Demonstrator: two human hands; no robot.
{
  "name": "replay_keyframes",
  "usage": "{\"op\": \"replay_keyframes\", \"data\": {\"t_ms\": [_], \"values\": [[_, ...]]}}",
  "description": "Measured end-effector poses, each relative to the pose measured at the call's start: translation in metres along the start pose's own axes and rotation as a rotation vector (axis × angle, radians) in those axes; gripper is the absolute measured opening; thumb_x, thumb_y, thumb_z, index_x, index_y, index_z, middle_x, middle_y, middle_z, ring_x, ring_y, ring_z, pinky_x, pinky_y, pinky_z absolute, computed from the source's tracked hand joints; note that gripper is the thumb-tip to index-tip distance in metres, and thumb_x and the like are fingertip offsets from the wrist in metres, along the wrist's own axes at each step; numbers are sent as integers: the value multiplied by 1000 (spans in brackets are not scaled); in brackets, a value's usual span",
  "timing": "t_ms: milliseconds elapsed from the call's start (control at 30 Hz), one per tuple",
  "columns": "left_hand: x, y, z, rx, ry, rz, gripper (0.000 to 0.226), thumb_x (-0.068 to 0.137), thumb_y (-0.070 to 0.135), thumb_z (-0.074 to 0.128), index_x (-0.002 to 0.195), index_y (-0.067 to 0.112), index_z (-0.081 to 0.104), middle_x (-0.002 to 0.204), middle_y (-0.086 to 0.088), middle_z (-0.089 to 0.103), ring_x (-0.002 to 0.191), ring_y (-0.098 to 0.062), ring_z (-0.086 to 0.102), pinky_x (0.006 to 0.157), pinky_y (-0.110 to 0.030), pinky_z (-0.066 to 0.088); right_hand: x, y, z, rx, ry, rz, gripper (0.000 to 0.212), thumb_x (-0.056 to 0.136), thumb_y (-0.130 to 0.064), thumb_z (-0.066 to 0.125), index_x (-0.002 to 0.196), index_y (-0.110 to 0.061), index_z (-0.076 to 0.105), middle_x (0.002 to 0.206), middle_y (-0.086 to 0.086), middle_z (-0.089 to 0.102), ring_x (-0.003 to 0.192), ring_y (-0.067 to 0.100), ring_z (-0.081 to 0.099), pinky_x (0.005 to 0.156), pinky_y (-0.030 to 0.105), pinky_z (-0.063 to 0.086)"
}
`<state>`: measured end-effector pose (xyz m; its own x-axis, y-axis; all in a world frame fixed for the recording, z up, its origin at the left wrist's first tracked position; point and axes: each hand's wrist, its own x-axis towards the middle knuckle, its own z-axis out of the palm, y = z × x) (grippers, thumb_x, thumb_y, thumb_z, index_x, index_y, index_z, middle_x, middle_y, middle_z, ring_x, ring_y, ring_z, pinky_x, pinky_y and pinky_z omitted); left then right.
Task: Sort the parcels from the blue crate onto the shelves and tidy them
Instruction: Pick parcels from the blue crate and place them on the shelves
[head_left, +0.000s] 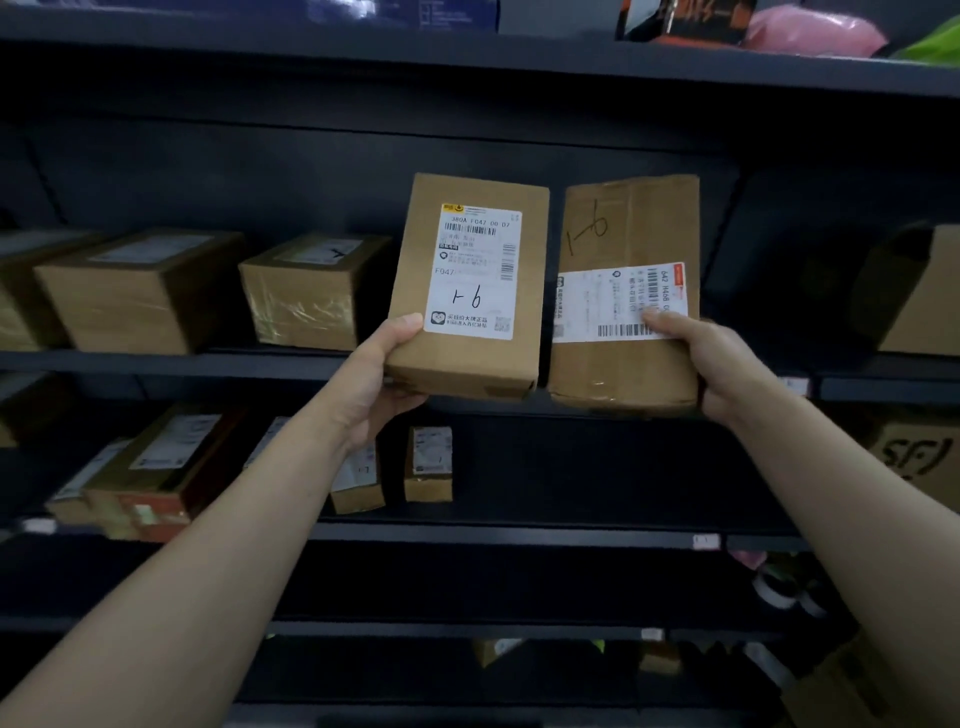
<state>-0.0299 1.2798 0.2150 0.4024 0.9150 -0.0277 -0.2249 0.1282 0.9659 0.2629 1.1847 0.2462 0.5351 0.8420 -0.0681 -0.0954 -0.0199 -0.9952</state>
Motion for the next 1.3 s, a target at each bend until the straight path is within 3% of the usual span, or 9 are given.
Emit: {"op": "replay_keyframes", "data": {"t_ms": [200,267,367,467,600,767,933,1200,1300], "values": [[15,19,12,-1,123,-6,23,86,41,58,100,23,63,99,-3,64,95,-21,58,97,-43,48,42,-10,0,26,-50,28,52,71,-32,83,116,-16,65,98,4,76,89,25,73,82,48,57],[24,26,14,3,133,-4,19,88,39,56,97,23,63,94,-1,67,93,-20,59,90,-42,49,53,-12,1,32,-78,23,48,73,-30,82,116,-15,65,98,4,76,88,24,73,81,44,58],[42,34,15,16,161,-17,17,87,39,57,93,24,62,90,0,67,90,-19,59,94,-41,46,65,-12,3,20,-113,2,42,76,-29,79,114,-16,67,98,3,76,88,21,74,77,40,58],[67,40,8,12,169,-47,20,82,42,61,96,28,62,100,0,66,99,-20,58,100,-47,41,81,-13,4,9,-128,7,45,74,-33,80,114,-18,68,101,4,75,92,24,73,83,44,57],[95,46,8,58,176,-119,34,77,46,65,106,29,59,116,-3,61,105,-23,57,94,-46,44,102,-20,9,13,-139,0,50,71,-34,82,116,-17,69,107,6,74,96,27,71,91,48,54],[124,50,13,83,233,-210,26,78,46,67,92,28,54,98,-1,56,90,-22,53,98,-54,39,125,-28,15,19,-129,35,44,77,-30,79,118,-16,68,106,6,74,94,25,72,81,42,58],[144,50,11,144,233,-263,50,75,52,67,115,27,51,107,-3,54,95,-26,52,96,-56,40,139,-29,18,25,-135,95,36,82,-29,75,115,-18,68,101,5,75,87,24,74,70,38,58],[161,50,9,194,249,-348,62,73,57,65,123,26,48,117,-7,52,107,-32,50,94,-58,40,154,-28,18,-10,-123,207,27,81,-33,74,105,-20,70,92,4,77,81,23,73,75,43,56],[165,50,9,198,263,-357,58,76,57,63,122,25,47,112,-7,51,107,-32,49,98,-59,36,157,-29,18,-29,-131,233,30,80,-35,75,106,-20,70,94,4,76,87,24,72,77,43,55]]}}
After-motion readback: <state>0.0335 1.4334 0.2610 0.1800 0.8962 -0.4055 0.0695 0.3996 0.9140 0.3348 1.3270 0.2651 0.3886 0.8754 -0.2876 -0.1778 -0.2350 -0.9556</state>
